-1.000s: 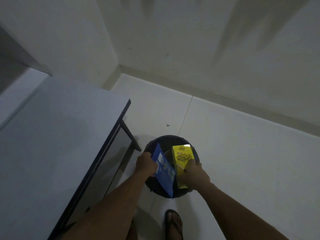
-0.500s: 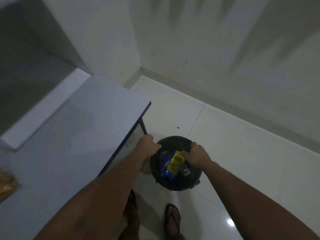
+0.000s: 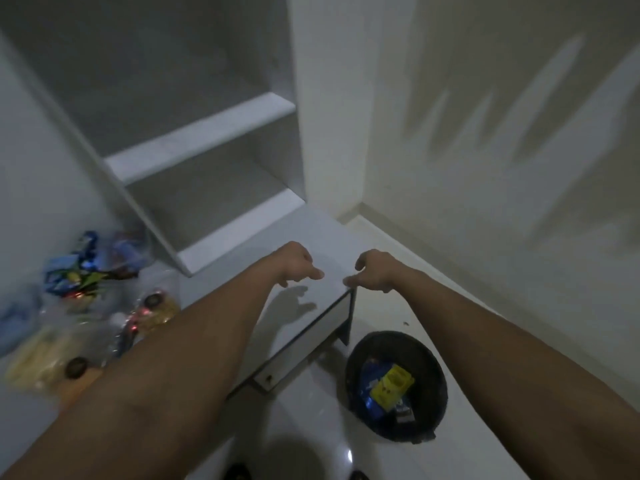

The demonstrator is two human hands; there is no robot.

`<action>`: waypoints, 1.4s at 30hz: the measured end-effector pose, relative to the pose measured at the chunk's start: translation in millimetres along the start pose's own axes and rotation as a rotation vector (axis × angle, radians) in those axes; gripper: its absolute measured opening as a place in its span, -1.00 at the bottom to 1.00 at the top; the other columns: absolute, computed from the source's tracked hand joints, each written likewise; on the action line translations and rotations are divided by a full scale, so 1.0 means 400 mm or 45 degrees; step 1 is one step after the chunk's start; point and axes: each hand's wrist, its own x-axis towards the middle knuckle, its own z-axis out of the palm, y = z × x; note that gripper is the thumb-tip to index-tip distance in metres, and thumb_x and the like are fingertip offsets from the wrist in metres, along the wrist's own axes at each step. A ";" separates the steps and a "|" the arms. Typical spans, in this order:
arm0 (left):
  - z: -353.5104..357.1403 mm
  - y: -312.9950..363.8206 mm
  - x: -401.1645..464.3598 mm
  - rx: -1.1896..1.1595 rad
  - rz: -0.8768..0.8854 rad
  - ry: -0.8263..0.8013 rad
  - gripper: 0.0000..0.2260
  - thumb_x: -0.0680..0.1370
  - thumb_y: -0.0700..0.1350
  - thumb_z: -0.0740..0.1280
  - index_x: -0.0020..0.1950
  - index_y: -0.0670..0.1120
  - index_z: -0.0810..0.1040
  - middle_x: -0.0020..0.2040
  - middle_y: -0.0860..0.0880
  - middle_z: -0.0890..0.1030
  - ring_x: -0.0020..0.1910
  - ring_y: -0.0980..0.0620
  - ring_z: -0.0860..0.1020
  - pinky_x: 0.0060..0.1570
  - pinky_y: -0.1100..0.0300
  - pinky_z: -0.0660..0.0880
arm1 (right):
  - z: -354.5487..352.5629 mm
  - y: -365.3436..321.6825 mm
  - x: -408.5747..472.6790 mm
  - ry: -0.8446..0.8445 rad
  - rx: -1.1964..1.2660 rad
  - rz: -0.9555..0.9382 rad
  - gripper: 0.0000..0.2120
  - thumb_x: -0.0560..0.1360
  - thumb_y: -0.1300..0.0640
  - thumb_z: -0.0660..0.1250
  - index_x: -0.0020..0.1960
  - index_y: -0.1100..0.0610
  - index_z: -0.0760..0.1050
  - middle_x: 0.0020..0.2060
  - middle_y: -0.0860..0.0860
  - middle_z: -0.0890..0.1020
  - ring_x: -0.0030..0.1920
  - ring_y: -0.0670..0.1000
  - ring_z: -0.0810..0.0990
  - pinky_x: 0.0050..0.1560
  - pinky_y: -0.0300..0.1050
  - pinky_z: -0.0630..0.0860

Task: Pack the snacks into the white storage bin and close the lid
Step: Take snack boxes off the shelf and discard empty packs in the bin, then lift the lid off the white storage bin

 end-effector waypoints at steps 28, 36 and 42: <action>-0.636 -1.089 -0.479 -0.024 -0.371 0.310 -0.44 0.37 0.04 0.53 0.24 -0.24 0.54 0.20 -0.16 0.56 0.01 -0.11 0.56 -0.06 0.02 0.58 | 0.506 -1.197 0.047 -0.280 -0.623 -0.636 -0.48 0.38 0.05 0.50 0.28 0.20 0.49 0.16 0.11 0.57 -0.08 0.08 0.58 -0.18 -0.03 0.63; -0.743 -1.166 -0.566 -0.154 -0.461 0.534 -0.57 0.41 -0.01 0.50 0.15 -0.25 0.58 0.05 -0.14 0.53 -0.01 -0.13 0.55 -0.03 0.01 0.58 | 0.563 -1.395 0.056 -0.242 -0.639 -0.876 -0.71 0.39 0.00 0.48 0.00 0.16 0.60 -0.08 0.07 0.63 -0.05 0.08 0.58 -0.13 -0.15 0.55; -0.836 -1.257 -0.687 -0.288 -0.593 0.796 -0.71 0.41 -0.05 0.50 -0.02 -0.22 0.60 -0.11 -0.19 0.59 -0.13 -0.13 0.58 -0.19 0.06 0.53 | 0.607 -1.550 0.055 -0.302 -0.467 -1.044 -0.46 0.38 0.00 0.50 0.28 0.19 0.49 0.17 0.14 0.60 0.06 0.12 0.62 0.06 -0.01 0.60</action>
